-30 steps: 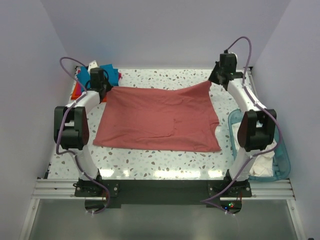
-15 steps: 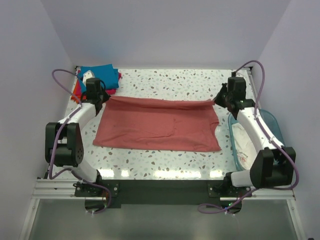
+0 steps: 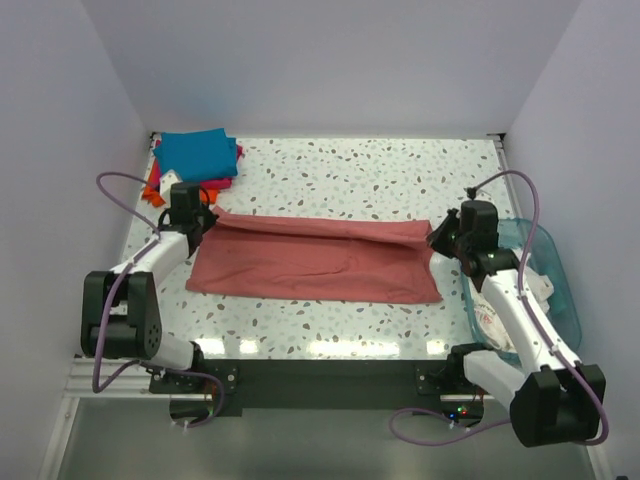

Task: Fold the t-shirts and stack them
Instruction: Fold the tshirt

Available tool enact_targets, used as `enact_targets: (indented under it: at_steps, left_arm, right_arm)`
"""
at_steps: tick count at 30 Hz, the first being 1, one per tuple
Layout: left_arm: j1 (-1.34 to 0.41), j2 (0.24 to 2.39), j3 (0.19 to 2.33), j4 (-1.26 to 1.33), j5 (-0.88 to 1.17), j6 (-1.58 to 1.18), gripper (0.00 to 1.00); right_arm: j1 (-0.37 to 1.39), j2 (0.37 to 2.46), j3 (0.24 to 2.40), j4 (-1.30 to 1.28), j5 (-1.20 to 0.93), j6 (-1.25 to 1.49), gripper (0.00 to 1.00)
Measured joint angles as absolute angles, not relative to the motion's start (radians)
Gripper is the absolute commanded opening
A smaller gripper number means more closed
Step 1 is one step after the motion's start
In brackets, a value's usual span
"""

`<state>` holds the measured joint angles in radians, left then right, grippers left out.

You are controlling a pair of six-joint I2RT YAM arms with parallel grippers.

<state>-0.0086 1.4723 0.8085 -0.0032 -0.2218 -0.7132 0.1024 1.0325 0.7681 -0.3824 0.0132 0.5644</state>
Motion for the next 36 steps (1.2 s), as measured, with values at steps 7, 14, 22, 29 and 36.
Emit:
enact_targets:
  at_steps: [7,14,22,29,36]
  left_arm:
    - [-0.008,1.370,0.651,0.012,-0.228,-0.772,0.10]
    - [0.005,1.223,0.475,0.054,-0.245,-0.844,0.55]
    - [0.018,1.161,0.441,0.109,-0.237,-0.845,0.51]
    - [-0.088,1.266,0.551,0.117,-0.257,-0.826,0.45]
    - [-0.113,1.394,0.616,0.101,-0.302,-0.831,0.42]
  right_arm:
    - [0.113,0.949,0.620,-0.382,-0.002,0.583,0.00]
    - [0.113,0.808,0.516,-0.385,-0.052,0.606,0.43]
    - [0.113,0.831,0.538,-0.371,-0.062,0.590,0.49]
    - [0.197,1.183,0.716,-0.319,0.021,0.556,0.49]
    - [0.350,1.433,0.887,-0.281,0.148,0.537,0.49]
